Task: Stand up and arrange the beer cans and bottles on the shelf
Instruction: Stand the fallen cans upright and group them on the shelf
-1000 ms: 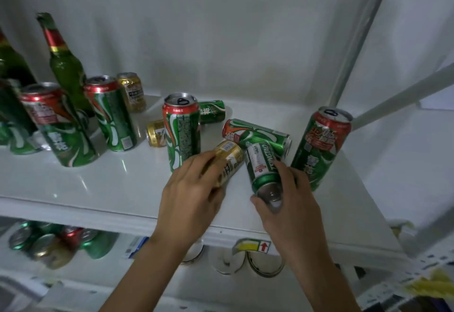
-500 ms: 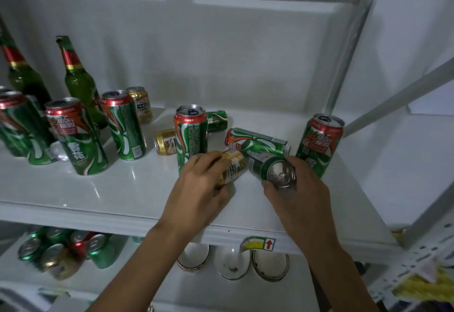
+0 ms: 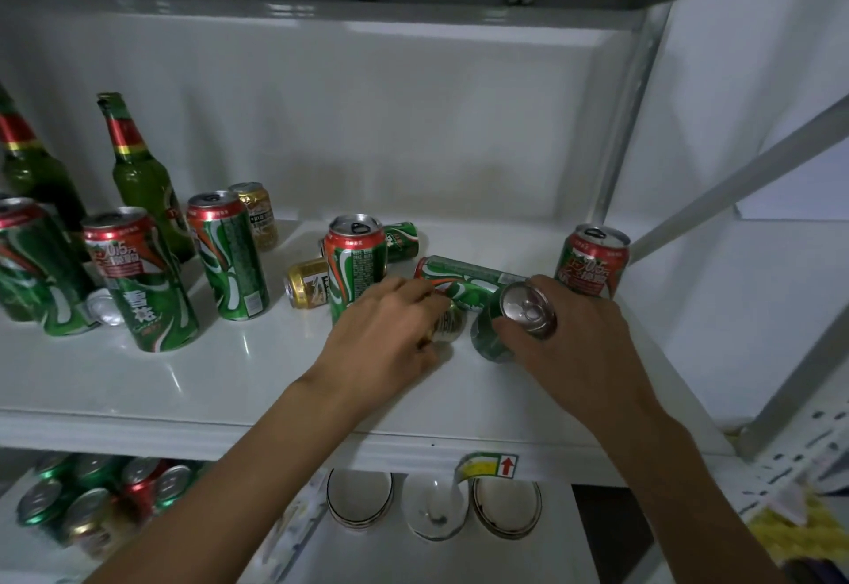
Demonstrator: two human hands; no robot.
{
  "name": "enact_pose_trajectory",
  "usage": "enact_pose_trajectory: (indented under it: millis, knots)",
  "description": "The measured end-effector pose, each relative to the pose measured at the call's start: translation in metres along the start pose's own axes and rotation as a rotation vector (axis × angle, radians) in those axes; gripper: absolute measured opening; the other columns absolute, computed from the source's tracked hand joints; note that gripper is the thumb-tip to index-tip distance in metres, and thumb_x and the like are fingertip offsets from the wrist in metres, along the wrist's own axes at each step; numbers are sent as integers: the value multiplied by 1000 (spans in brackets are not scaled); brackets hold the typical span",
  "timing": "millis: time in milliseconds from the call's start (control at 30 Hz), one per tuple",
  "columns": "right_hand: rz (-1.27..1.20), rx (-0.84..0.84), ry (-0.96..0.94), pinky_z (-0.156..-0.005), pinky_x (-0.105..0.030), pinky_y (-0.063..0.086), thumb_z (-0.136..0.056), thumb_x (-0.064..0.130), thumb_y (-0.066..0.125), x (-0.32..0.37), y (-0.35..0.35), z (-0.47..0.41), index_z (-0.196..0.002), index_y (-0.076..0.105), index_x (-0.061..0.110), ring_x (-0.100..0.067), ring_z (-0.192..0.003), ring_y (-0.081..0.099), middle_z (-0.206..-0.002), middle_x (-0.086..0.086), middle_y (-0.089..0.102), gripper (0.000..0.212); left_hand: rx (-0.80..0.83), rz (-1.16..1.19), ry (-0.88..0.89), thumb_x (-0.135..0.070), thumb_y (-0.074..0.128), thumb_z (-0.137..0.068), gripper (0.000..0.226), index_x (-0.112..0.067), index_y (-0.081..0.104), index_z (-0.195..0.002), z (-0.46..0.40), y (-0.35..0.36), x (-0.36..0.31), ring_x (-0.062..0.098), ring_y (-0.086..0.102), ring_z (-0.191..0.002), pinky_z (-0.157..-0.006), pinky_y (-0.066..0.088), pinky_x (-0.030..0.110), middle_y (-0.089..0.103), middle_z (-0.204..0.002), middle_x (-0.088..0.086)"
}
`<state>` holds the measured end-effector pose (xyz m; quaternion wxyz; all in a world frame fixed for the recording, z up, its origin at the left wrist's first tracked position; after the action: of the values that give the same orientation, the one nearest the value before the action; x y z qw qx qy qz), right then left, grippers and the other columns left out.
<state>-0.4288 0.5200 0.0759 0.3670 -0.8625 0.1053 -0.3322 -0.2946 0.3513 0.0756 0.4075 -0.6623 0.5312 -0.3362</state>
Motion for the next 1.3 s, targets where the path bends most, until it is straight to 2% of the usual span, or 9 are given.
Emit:
enact_pose_trajectory:
  millis: [100,367,500,600,733,833,1033,1167,1300]
  knots:
    - [76,42,-15,-69,-39,57,-85,47,68,0,-4,-8,-96,65,25,-18,-75,63,-80,6,68,25,38,-21,23,-39,67,-90,53,-23,62,-140,-9,-3,0,25,55,-123,-102,47,36,62,-139,-2]
    - [224,112,-41,-64,-34,51,-90,53,56,9,-5,-27,-91,63,22,-21,-73,60,-79,2,65,32,282,16,-23,-26,78,-83,24,-23,72,-106,-53,-26,9,22,64,-88,-57,39,28,64,-93,-2]
    - [310,211,-7,-65,-31,45,-93,52,53,12,3,-36,-111,65,19,-20,-84,56,-102,-3,67,40,402,14,-9,-27,79,-84,41,-23,70,-124,-75,-25,11,26,66,-100,-70,51,33,64,-108,2]
    - [308,218,36,-54,-28,32,-95,51,51,16,6,-42,-107,58,19,-23,-83,57,-96,-2,62,35,485,7,-19,-26,78,-84,49,-22,65,-131,-89,-22,8,29,66,-106,-84,59,42,62,-119,6]
    - [264,235,55,-66,-34,50,-99,50,48,18,11,-44,-112,55,17,-26,-86,60,-102,-8,63,36,584,36,-46,-19,79,-85,50,-20,66,-133,-110,-20,4,28,66,-101,-77,56,37,55,-95,-4]
    - [246,223,68,-74,-38,57,-104,48,45,16,13,-40,-115,49,16,-28,-87,63,-98,-9,60,34,669,32,-72,-15,77,-85,54,-20,67,-137,-125,-21,4,28,65,-106,-82,60,38,66,-114,3]
    - [275,211,46,-76,-36,51,-108,42,38,15,19,-33,-134,40,13,-28,-99,63,-113,-11,58,39,776,54,-78,-12,74,-86,42,-16,71,-128,-142,-16,0,32,69,-105,-88,64,51,68,-121,8]
    - [255,190,62,-80,-38,54,-108,39,39,15,23,-29,-148,32,13,-29,-102,64,-125,-13,54,49,778,16,-81,-12,74,-86,34,-13,74,-120,-146,-15,-6,30,70,-100,-83,63,44,69,-101,4]
    - [286,181,63,-83,-36,55,-108,39,39,13,23,-26,-155,26,14,-28,-106,65,-132,-13,52,55,837,-3,-77,-15,74,-90,38,-14,72,-128,-146,-21,-5,31,68,-106,-87,61,43,69,-117,7]
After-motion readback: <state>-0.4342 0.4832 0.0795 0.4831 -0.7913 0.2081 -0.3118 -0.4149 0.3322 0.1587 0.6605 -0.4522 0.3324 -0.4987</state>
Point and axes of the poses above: each hand's wrist, its own z-axis away from the middle knuckle, its own y-axis out of the palm, x = y × z, the point moved 1 cm from there along -z, towards the middle knuckle
